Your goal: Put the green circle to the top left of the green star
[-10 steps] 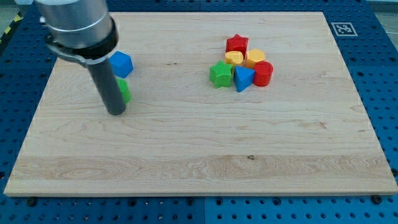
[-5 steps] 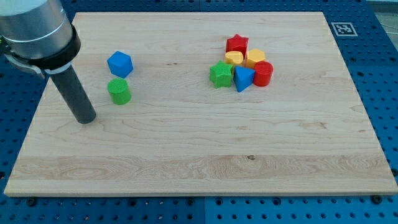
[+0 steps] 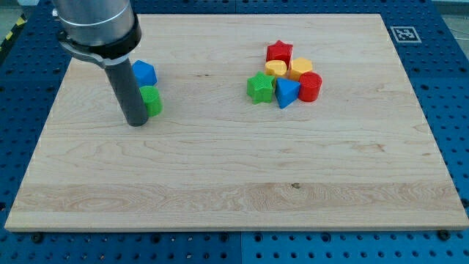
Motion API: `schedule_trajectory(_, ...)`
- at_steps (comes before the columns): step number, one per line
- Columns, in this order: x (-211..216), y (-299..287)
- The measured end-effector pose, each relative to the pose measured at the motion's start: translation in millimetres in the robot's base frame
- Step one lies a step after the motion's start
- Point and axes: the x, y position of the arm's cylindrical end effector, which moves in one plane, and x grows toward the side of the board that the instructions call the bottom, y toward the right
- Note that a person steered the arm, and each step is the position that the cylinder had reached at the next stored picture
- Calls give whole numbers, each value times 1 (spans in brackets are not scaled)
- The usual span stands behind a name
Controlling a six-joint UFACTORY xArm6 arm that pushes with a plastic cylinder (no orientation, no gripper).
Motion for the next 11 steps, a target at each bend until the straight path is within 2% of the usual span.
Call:
schedule_trajectory(5,-38,28)
schedule_trajectory(6,-38,0)
schedule_trajectory(7,-52,-4)
schedule_trajectory(10,-59,54)
schedule_trajectory(11,-67,35)
